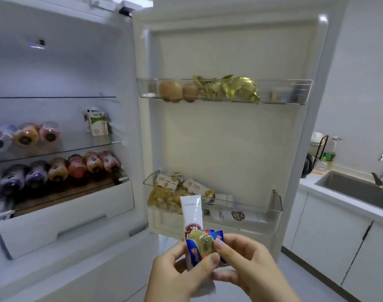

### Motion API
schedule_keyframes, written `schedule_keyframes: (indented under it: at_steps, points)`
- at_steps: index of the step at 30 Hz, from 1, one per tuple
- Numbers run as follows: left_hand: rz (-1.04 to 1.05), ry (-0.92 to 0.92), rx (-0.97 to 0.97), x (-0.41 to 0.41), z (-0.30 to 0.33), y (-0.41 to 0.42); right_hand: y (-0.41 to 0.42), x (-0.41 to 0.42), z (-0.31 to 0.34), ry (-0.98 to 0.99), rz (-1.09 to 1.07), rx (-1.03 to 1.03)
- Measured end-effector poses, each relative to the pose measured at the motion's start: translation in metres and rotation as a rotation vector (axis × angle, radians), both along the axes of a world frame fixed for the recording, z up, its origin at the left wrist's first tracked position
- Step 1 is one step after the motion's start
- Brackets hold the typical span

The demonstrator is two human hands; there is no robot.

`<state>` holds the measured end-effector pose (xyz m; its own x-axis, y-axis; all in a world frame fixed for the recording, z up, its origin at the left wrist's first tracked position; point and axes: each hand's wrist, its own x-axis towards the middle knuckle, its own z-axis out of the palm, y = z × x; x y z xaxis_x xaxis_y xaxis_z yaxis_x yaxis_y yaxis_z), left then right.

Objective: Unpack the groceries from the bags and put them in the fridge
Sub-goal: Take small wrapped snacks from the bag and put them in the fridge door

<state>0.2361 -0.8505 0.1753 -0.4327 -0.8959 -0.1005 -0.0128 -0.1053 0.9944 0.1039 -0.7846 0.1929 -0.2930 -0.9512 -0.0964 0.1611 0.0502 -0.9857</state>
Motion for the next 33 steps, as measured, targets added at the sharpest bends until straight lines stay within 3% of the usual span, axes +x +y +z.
schedule_keyframes:
  at_steps: [7,18,25,33]
  points:
    - [-0.019,0.174,-0.116,-0.01,0.037,-0.067,-0.08,-0.014,0.029,-0.017,-0.011,-0.149]
    - [0.374,0.185,-0.058,0.002,0.052,-0.133,-0.166,0.005,0.034,-0.061,0.091,-0.174]
    - [0.334,0.155,-0.101,0.036,0.063,-0.151,-0.183,0.023,0.047,-0.117,0.185,-0.135]
    - [0.133,0.255,-0.003,0.039,0.082,-0.163,-0.171,0.0,0.077,0.001,-0.007,-0.183]
